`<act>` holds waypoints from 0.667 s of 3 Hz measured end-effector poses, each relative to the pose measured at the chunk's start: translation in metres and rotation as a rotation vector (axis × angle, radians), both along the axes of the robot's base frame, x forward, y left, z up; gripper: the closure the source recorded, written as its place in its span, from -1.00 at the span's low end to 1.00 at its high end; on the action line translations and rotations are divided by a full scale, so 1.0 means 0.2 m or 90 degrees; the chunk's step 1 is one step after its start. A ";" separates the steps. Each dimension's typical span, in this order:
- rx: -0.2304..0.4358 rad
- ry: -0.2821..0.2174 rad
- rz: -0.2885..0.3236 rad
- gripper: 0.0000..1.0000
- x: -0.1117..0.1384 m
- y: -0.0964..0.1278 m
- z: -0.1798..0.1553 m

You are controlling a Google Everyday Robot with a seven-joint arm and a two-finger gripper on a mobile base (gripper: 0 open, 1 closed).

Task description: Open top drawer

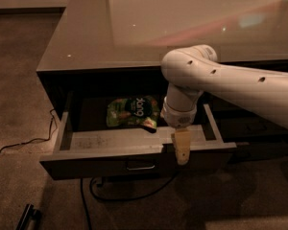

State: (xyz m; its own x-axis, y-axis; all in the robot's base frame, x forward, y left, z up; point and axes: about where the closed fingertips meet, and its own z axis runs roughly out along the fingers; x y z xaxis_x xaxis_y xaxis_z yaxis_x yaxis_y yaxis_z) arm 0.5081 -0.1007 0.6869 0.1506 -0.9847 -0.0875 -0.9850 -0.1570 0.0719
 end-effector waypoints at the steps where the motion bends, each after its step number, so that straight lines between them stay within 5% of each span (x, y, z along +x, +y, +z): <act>1: 0.040 -0.022 -0.018 -0.63 0.08 -0.07 0.06; 2: 0.094 -0.043 -0.040 -0.16 0.15 -0.17 0.11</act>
Offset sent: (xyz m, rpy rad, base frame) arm 0.0508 -0.0603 0.0386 0.2554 -0.1138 -0.1097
